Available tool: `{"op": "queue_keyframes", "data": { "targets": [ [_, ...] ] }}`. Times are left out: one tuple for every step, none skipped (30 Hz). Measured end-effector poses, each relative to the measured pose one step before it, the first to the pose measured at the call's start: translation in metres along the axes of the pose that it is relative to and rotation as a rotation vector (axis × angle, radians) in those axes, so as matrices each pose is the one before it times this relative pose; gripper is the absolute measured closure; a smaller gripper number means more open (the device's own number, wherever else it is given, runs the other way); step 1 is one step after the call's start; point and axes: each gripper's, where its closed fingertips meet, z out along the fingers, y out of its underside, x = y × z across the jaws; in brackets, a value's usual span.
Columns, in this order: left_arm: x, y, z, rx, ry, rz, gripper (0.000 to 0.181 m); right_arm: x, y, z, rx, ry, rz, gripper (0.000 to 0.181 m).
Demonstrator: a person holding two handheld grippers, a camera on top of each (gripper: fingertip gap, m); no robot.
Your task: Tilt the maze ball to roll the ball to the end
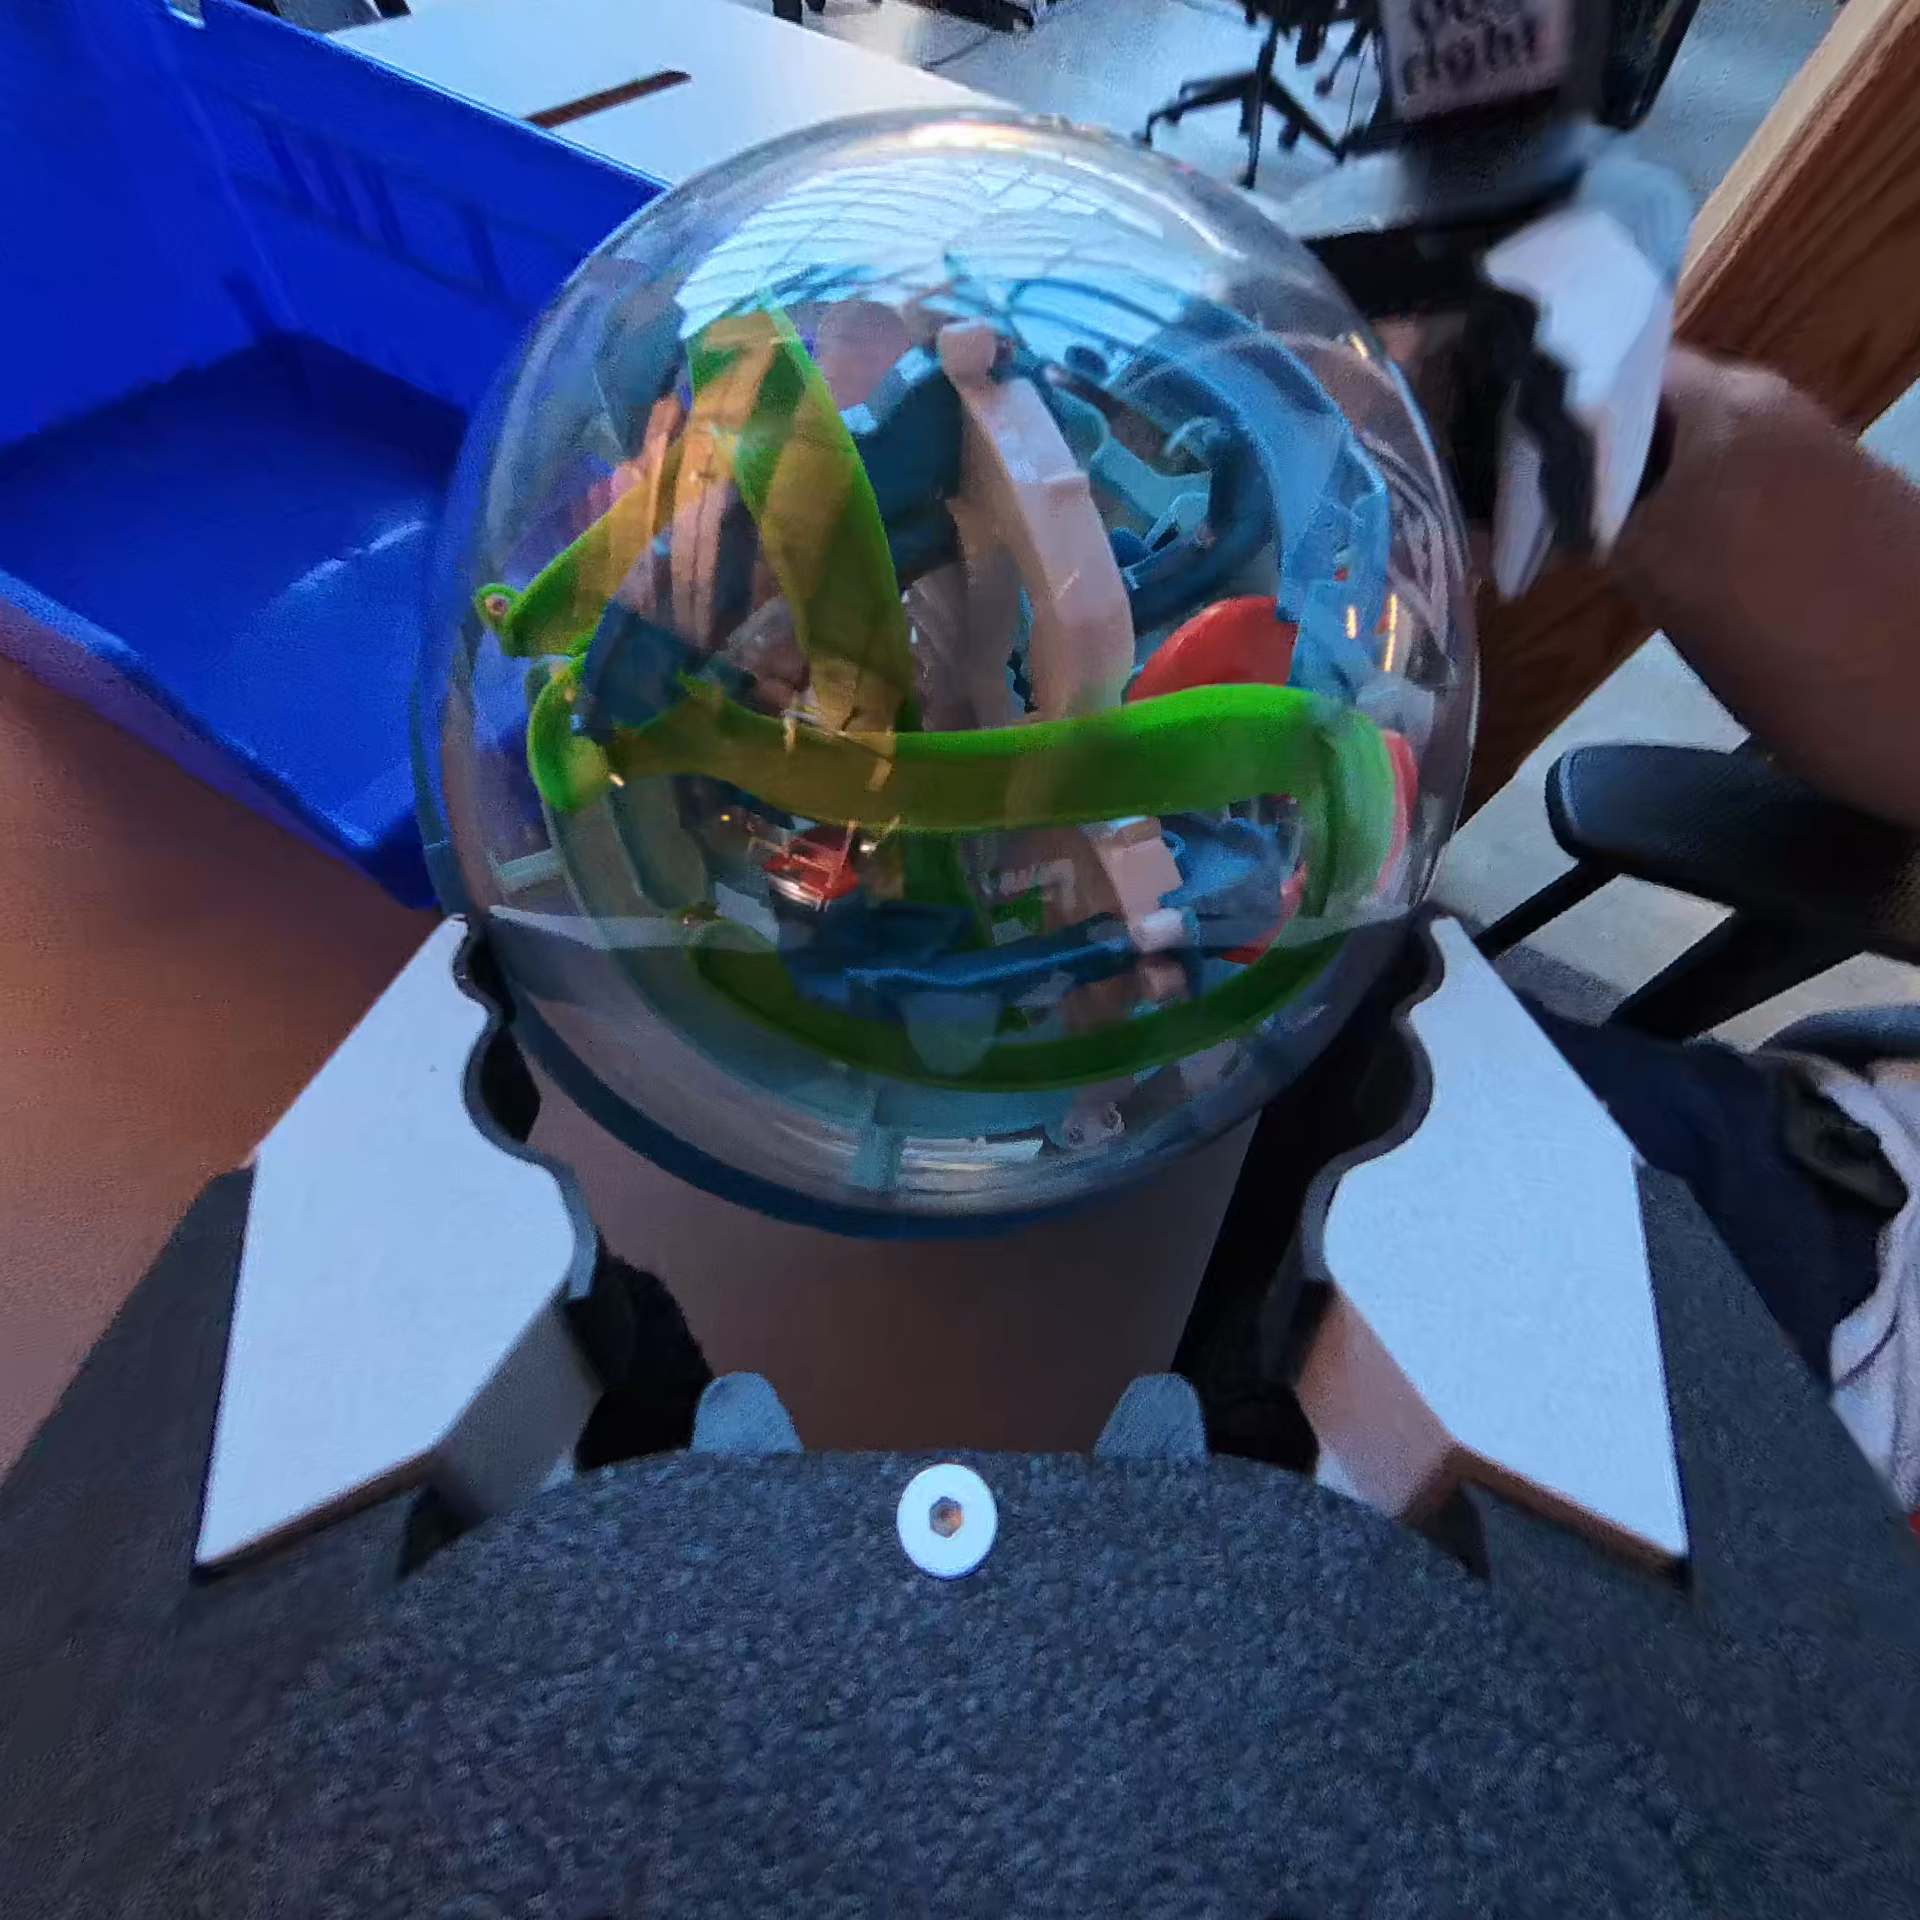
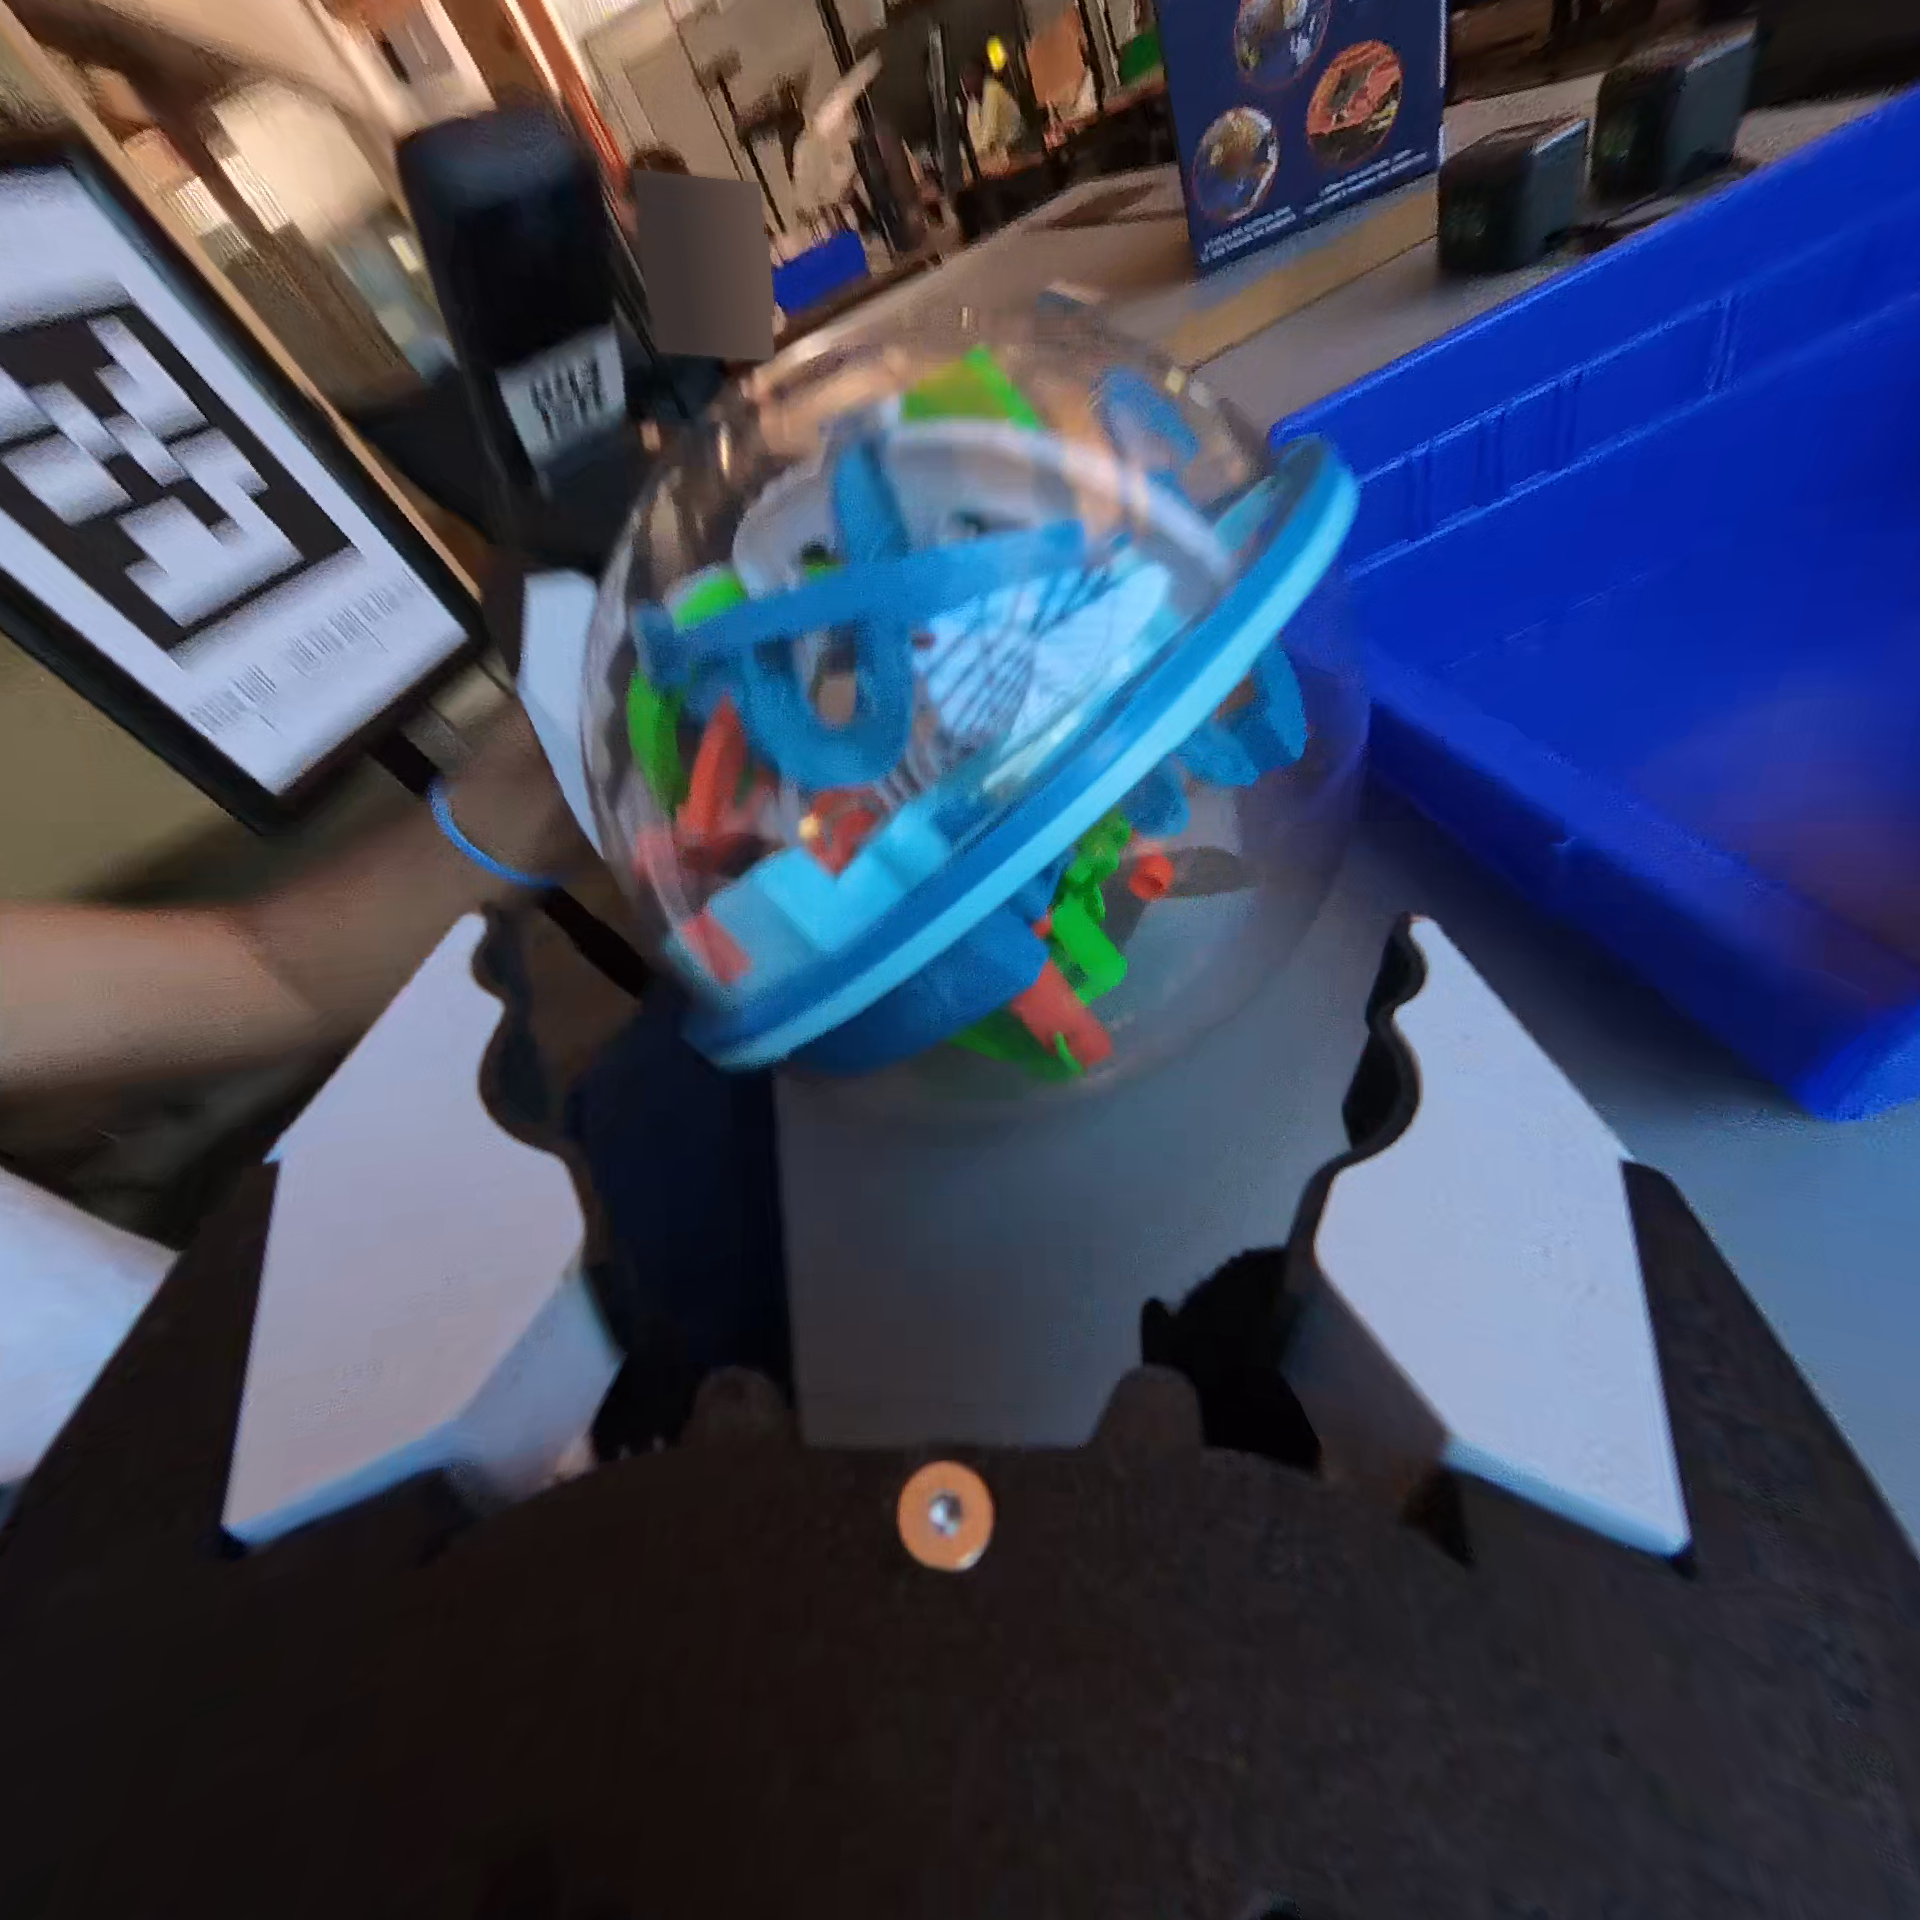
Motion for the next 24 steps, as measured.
{"op": "queue_keyframes", "data": {
  "targets": [
    [-0.00053, -0.00168, 0.00136, 0.0092, 0.0052, -0.0239, 0.023, -0.00121, 0.00889, 0.00178, -0.0378, 0.02, -0.0624, 0.028],
    [0.00014, -0.00149, 0.00152, 0.0064, 0.0071, -0.0181, 0.023, -0.00299, 0.00548, 0.00351, -0.0236, 0.002, -0.0366, 0.026],
    [0.00077, -0.00113, 0.00173, 0.0027, 0.0078, -0.0097, 0.023, -0.00293, 0.00201, 0.0042, -0.0045, -0.0037, -0.0143, 0.027],
    [0.00039, -0.00118, 0.00137, 0.002, 0.0023, -0.0058, 0.023, 0.00371, 0.00116, 0.00365, -0.004, 0.0332, 0.0048, 0.027],
    [-0.00008, -0.00111, 0.00079, 0.0016, -0.0039, -0.0065, 0.023, 0.00252, 0.00146, 0.00274, -0.0123, 0.0214, -0.0058, 0.028],
    [-0.00018, -0.00042, 0.00033, -0.0018, -0.0048, -0.0069, 0.023, 0.00242, 0.00094, 0.00185, -0.007, 0.0188, -0.0091, 0.029],
    [0.00006, -0.00001, -0.00012, -0.0016, -0.0044, -0.003, 0.024, 0.00208, -0.00011, 0.00148, 0.0023, 0.0159, 0.0009, 0.03],
    [0.00005, 0.00031, -0.00055, 0.0007, -0.0036, -0.0013, 0.025, 0.00183, -0.00114, 0.0011, 0.008, 0.0113, 0.0125, 0.031],
    [0.00005, 0.00048, -0.00058, 0.0006, -0.0028, -0.0045, 0.025, 0.00158, -0.00256, 0.00064, 0.0125, 0.0069, 0.023, 0.032],
    [-0.00034, 0.00104, -0.00077, -0.0016, -0.0001, -0.0132, 0.026, 0.00023, -0.00294, 0.00068, 0.0108, -0.004, 0.0243, 0.033],
    [-0.00065, 0.00129, -0.00096, -0.003, 0.0065, -0.0252, 0.026, -0.00051, -0.00236, 0.00109, 0.004, -0.0046, 0.0194, 0.034],
    [-0.00095, 0.00109, -0.0013, -0.0015, 0.0128, -0.0308, 0.026, -0.00031, -0.00227, 0.00124, 0.0025, -0.002, 0.0169, 0.035],
    [-0.00094, 0.00128, -0.00151, 0.0003, 0.0146, -0.0281, 0.026, -0.00055, -0.00238, 0.00132, 0.0032, 0.0, 0.0144, 0.035],
    [-0.00096, 0.00199, -0.00146, -0.0014, 0.0125, -0.0186, 0.027, -0.00049, -0.00211, 0.00125, 0.0054, 0.0007, 0.0075, 0.035],
    [-0.00083, 0.00305, -0.00144, -0.0091, 0.009, -0.0061, 0.028, -0.0005, -0.002, 0.00102, 0.0071, -0.0015, 0.0025, 0.034],
    [-0.00073, 0.004, -0.0019, -0.0186, 0.0073, 0.0052, 0.029, -0.00045, -0.00154, 0.0006, 0.0038, -0.0053, 0.0016, 0.035],
    [-0.00045, 0.00385, -0.00258, -0.0242, 0.0101, 0.0103, 0.032, -0.00061, -0.00095, 0.00036, -0.0002, -0.0082, 0.0046, 0.035],
    [-0.00018, 0.00269, -0.00356, -0.0241, 0.0173, 0.0073, 0.034, -0.00016, -0.00054, 0.00035, -0.0016, -0.0075, 0.0072, 0.035],
    [-0.00046, -0.00003, -0.00513, -0.0152, 0.0182, 0.0017, 0.036, 0.00056, -0.00085, 0.00004, -0.0003, -0.0033, 0.0055, 0.036],
    [-0.00328, -0.00377, -0.00671, 0.0025, -0.0061, 0.007, 0.032, 0.00086, -0.00127, 0.00004, 0.0007, -0.0015, 0.0075, 0.036],
    [-0.00692, -0.00662, -0.00737, 0.0148, -0.0421, 0.0304, 0.027, 0.00076, -0.0015, 0.00081, 0.0016, -0.0021, 0.0076, 0.036],
    [-0.00608, -0.00803, -0.00683, 0.0194, -0.0522, 0.0657, 0.022, 0.00059, -0.00201, 0.00152, 0.0013, -0.0042, 0.0055, 0.037],
    [-0.00261, -0.00848, -0.00513, 0.02, -0.0412, 0.0893, 0.022, 0.00008, -0.0027, 0.00199, 0.0008, -0.0067, 0.0016, 0.037],
    [-0.0012, -0.00796, -0.00349, 0.0152, -0.0375, 0.0932, 0.022, -0.00058, -0.00385, 0.00232, 0.0035, -0.01, -0.0008, 0.038]
  ]
}}
